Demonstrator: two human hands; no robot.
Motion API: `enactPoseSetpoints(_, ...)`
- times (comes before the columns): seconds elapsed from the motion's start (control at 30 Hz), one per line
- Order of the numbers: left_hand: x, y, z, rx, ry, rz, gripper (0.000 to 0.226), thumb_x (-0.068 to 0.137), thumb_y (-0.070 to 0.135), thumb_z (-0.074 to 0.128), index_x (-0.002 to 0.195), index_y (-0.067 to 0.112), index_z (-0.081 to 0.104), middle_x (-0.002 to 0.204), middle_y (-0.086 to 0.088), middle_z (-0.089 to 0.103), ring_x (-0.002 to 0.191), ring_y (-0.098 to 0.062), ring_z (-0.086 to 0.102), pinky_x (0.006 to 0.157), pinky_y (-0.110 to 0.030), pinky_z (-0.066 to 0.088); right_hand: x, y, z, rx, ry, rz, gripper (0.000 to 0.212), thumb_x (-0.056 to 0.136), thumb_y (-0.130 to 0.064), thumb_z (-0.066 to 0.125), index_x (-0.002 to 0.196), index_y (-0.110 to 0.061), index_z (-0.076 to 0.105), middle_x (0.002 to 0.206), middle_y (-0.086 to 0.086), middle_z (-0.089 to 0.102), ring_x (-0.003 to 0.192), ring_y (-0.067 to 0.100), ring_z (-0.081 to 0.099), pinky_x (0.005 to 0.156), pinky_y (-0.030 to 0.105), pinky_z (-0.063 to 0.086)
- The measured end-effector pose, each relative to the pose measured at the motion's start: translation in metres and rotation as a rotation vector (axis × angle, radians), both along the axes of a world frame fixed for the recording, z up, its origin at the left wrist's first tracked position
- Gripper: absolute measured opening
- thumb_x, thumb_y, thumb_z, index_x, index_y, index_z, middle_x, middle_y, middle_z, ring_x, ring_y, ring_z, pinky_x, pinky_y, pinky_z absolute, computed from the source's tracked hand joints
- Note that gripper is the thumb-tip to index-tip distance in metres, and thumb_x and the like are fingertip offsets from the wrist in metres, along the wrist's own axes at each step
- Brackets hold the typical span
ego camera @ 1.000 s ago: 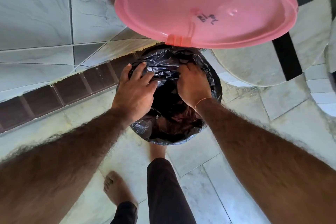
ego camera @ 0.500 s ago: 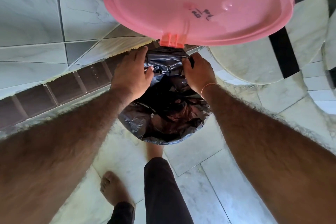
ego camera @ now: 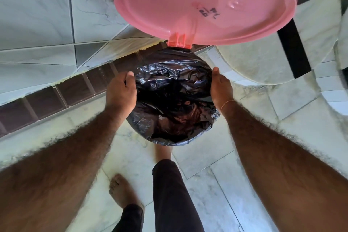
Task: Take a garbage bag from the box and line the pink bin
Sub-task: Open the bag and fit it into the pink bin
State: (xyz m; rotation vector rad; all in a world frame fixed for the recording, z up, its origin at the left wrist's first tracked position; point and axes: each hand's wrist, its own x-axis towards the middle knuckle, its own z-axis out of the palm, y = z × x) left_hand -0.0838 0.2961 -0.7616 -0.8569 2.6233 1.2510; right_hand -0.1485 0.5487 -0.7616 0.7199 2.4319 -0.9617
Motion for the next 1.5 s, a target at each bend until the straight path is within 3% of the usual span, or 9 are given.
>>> enactPoseSetpoints(0.17, 0.042, 0.014, 0.009, 0.028, -0.052, 0.103, 0.021, 0.099, 0.023, 0.039, 0.106, 0.015, 0.056, 0.099, -0.008, 0.061, 0.101, -0.03, 0.056, 0.08, -0.029, 0.038, 0.035, 0.0, 0.009, 0.026, 0.066, -0.127, 0.055, 0.1, -0.051, 0.028, 0.118, -0.009, 0.058, 0.125, 0.021, 0.059, 0.114, 0.038, 0.052, 0.09, 0.038, 0.037)
enactPoseSetpoints(0.23, 0.054, 0.023, 0.013, 0.089, -0.088, 0.18, 0.044, 0.1, 0.025, 0.04, 0.142, 0.015, 0.04, 0.143, -0.009, 0.05, 0.132, -0.024, 0.043, 0.105, -0.026, 0.031, 0.05, -0.001, 0.009, 0.0, 0.08, -0.233, 0.053, 0.099, -0.05, 0.03, 0.121, -0.01, 0.056, 0.127, 0.019, 0.058, 0.115, 0.036, 0.052, 0.088, 0.035, 0.037)
enactPoseSetpoints(0.3, 0.064, 0.031, 0.014, 0.123, -0.109, 0.246, 0.053, 0.1, 0.027, 0.039, 0.151, 0.015, 0.026, 0.154, -0.007, 0.035, 0.142, -0.023, 0.032, 0.113, -0.029, 0.023, 0.067, -0.003, 0.008, -0.049, 0.085, -0.371, 0.052, 0.099, -0.051, 0.032, 0.124, -0.012, 0.054, 0.127, 0.016, 0.059, 0.115, 0.035, 0.053, 0.086, 0.031, 0.036)
enactPoseSetpoints(0.67, 0.099, 0.061, 0.01, 0.293, -0.13, 0.571, 0.032, 0.092, 0.022, 0.034, 0.092, 0.002, 0.058, 0.095, -0.022, 0.062, 0.089, -0.041, 0.055, 0.076, -0.041, 0.044, 0.133, -0.047, 0.004, -0.324, -0.064, -0.857, 0.066, 0.096, -0.058, 0.03, 0.131, -0.008, 0.055, 0.132, 0.013, 0.06, 0.115, 0.032, 0.058, 0.1, 0.046, 0.048)
enactPoseSetpoints(0.8, 0.114, 0.058, 0.017, 0.416, -0.177, 0.573, 0.022, 0.088, 0.008, 0.04, 0.067, 0.008, 0.047, 0.066, -0.005, 0.05, 0.064, -0.023, 0.04, 0.063, -0.034, 0.033, 0.151, -0.057, 0.006, -0.547, -0.143, -1.093, 0.061, 0.096, -0.059, 0.028, 0.134, -0.018, 0.051, 0.124, 0.007, 0.058, 0.106, 0.028, 0.057, 0.081, 0.04, 0.053)
enactPoseSetpoints(1.07, 0.116, 0.041, 0.014, 0.419, -0.292, 0.483, 0.024, 0.077, -0.005, 0.051, 0.084, 0.007, 0.07, 0.07, -0.007, 0.066, 0.063, -0.02, 0.052, 0.054, -0.022, 0.041, 0.172, -0.064, 0.011, -0.846, -0.232, -1.294, 0.051, 0.098, -0.046, 0.031, 0.129, -0.011, 0.051, 0.117, 0.013, 0.06, 0.109, 0.033, 0.057, 0.081, 0.045, 0.049)
enactPoseSetpoints(1.2, 0.109, 0.028, 0.007, 0.28, -0.391, 0.562, 0.023, 0.075, 0.002, 0.054, 0.081, 0.014, 0.072, 0.076, -0.009, 0.069, 0.073, -0.032, 0.063, 0.07, -0.037, 0.058, 0.174, -0.064, 0.01, -0.859, -0.264, -1.27, 0.05, 0.097, -0.045, 0.032, 0.127, -0.01, 0.051, 0.114, 0.013, 0.06, 0.111, 0.034, 0.056, 0.09, 0.046, 0.047)
enactPoseSetpoints(1.37, 0.092, 0.024, 0.015, 0.796, -0.297, 0.849, 0.028, 0.088, -0.01, 0.045, 0.097, 0.006, 0.065, 0.084, -0.015, 0.066, 0.077, -0.025, 0.064, 0.062, -0.027, 0.057, 0.174, -0.066, 0.01, -1.006, -0.332, -1.302, 0.054, 0.093, -0.052, 0.038, 0.126, -0.011, 0.052, 0.131, 0.02, 0.054, 0.115, 0.04, 0.055, 0.096, 0.052, 0.047)
enactPoseSetpoints(1.5, 0.098, 0.027, 0.018, 1.061, -0.377, 0.847, 0.032, 0.088, 0.0, 0.033, 0.107, 0.004, 0.059, 0.099, -0.016, 0.062, 0.099, -0.031, 0.063, 0.09, -0.047, 0.053, 0.173, -0.071, 0.012, -1.171, -0.328, -1.409, 0.065, 0.088, -0.065, 0.038, 0.127, -0.014, 0.049, 0.131, 0.025, 0.05, 0.114, 0.045, 0.054, 0.092, 0.061, 0.047)
